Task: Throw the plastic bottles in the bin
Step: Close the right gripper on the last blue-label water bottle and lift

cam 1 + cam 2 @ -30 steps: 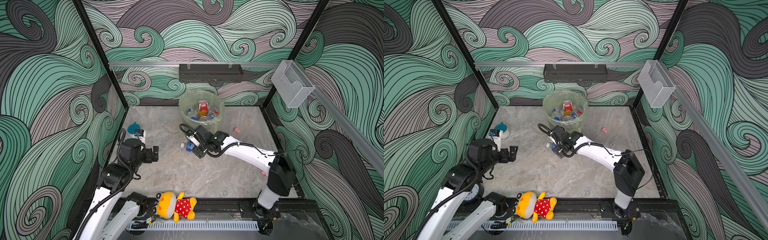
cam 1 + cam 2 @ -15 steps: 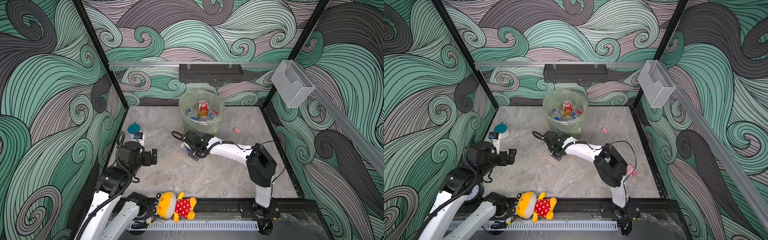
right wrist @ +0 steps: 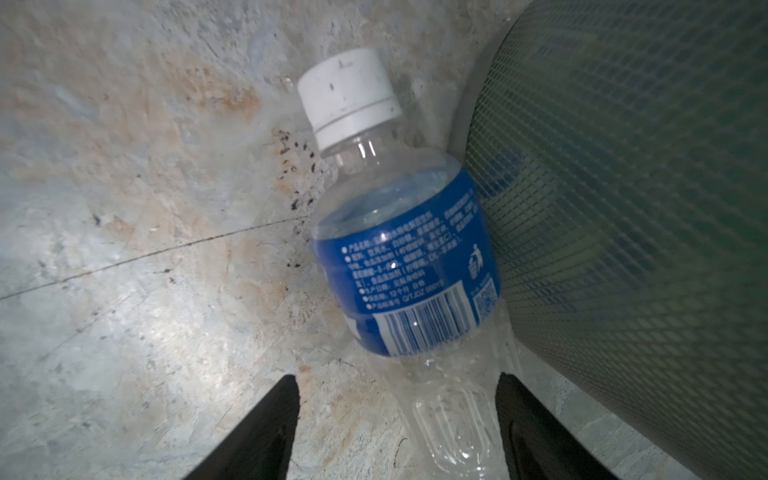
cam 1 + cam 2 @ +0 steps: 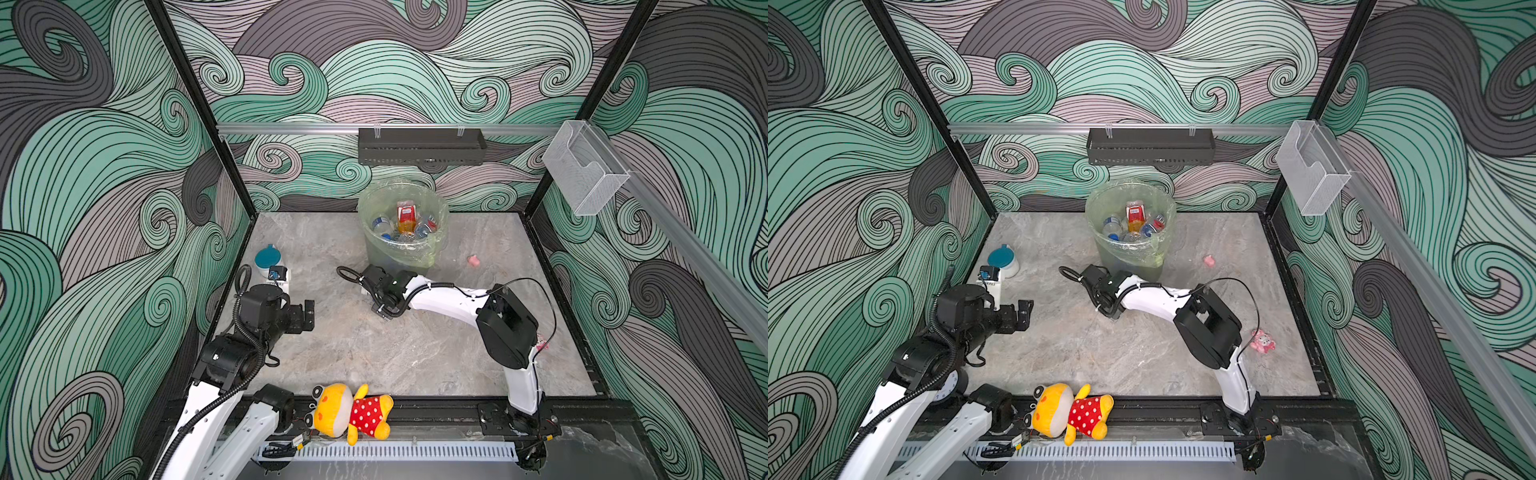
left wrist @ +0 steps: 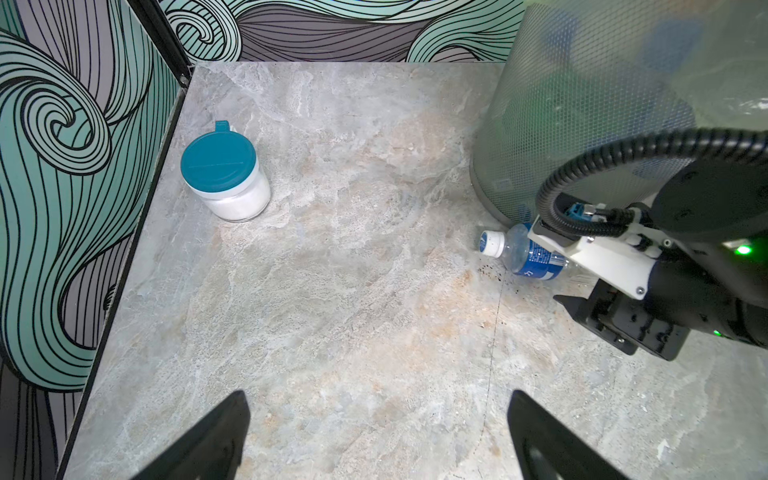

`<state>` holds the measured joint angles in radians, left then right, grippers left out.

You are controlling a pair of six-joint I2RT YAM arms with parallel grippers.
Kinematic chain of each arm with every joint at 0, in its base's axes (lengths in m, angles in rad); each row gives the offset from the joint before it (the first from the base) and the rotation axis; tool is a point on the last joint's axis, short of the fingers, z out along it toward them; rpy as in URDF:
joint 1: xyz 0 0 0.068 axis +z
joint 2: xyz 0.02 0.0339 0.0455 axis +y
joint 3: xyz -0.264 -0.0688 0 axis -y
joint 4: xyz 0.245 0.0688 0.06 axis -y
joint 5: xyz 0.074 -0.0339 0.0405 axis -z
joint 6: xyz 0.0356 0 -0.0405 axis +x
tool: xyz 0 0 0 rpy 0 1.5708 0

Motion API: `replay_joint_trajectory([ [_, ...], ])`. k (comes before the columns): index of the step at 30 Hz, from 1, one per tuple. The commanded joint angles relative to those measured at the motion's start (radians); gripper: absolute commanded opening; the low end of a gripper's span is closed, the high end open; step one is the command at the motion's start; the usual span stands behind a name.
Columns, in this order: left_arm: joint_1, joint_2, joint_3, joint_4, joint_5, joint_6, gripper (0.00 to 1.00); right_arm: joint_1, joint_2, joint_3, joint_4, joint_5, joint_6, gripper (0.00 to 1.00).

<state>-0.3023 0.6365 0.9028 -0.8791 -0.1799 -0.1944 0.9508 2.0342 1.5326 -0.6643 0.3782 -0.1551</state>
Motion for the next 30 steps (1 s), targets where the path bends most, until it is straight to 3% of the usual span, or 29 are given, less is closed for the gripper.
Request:
replay_joint_trajectory([
  [1,0.008,-0.012,-0.006,-0.017,-0.021,0.007,0.99,0.005,0.039,0.021,0.012,0.019,-0.027,0.75],
  [11,0.008,0.009,-0.011,0.003,-0.018,0.006,0.99,0.001,0.074,0.044,0.031,0.019,-0.043,0.75],
  [24,0.009,0.011,-0.011,0.006,-0.044,0.003,0.99,-0.004,0.098,0.040,0.048,-0.070,0.016,0.74],
  [30,0.009,0.012,-0.014,0.009,-0.052,-0.003,0.99,-0.006,0.074,0.003,0.079,-0.078,0.037,0.63],
])
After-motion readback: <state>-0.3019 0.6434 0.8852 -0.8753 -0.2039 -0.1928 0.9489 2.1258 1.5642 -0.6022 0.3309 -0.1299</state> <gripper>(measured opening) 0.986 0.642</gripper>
